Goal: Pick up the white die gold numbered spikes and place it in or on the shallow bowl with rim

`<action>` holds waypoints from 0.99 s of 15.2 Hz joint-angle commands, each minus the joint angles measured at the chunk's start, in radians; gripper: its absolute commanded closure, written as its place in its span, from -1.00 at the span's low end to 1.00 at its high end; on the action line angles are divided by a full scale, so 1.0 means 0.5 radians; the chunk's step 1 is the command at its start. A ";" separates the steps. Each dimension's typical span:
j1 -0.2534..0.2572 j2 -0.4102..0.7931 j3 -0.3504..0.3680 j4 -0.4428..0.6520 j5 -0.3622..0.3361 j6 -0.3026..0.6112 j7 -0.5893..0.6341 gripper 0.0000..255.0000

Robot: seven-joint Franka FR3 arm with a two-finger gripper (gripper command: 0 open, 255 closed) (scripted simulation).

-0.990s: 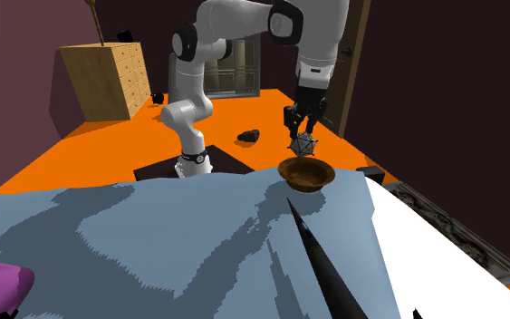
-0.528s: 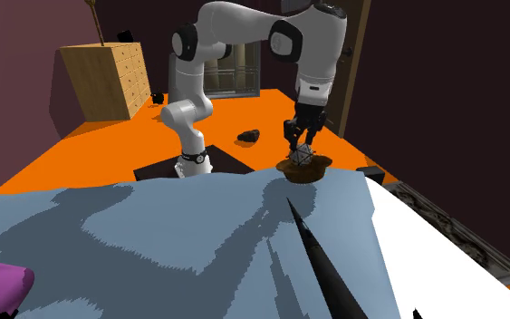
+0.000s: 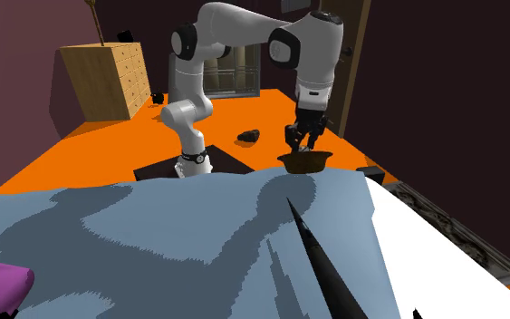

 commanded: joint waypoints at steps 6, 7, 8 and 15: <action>-0.002 0.036 -0.003 -0.013 -0.012 -0.029 0.001 -1.00; -0.003 0.038 -0.003 -0.011 -0.012 -0.030 0.000 -1.00; -0.003 0.038 -0.004 -0.011 -0.012 -0.030 -0.001 -1.00; -0.030 0.108 -0.012 0.350 -0.006 -0.321 0.006 -1.00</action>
